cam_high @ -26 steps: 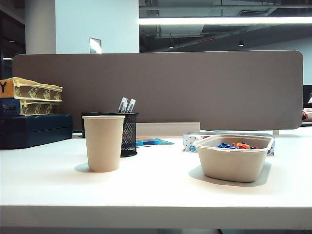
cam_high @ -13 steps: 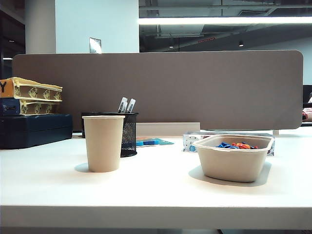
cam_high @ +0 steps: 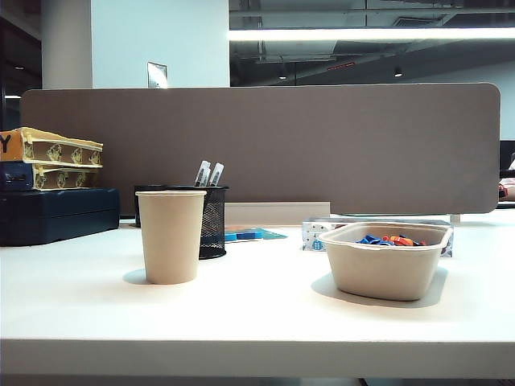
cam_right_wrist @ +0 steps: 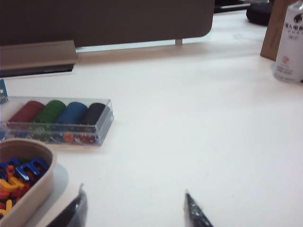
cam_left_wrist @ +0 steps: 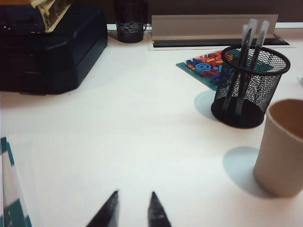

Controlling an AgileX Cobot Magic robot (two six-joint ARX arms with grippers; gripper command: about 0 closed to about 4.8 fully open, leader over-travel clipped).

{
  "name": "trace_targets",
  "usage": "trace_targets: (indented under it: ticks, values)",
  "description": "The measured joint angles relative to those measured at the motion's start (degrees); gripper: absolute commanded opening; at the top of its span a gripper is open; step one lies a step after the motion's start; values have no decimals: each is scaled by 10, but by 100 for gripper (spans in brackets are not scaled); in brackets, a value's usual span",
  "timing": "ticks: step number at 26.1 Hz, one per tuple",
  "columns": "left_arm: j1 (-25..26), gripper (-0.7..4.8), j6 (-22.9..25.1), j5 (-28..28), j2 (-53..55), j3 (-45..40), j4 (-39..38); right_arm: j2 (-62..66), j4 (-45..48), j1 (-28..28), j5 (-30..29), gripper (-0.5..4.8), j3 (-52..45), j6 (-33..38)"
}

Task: Pick up one pen and put it in the pen container.

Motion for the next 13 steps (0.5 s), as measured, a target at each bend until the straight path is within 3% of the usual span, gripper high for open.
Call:
trace_targets:
  ticks: [13]
  values:
    - [0,76,-10,0,0,-29,18,0,14,0,8,256,-59,13]
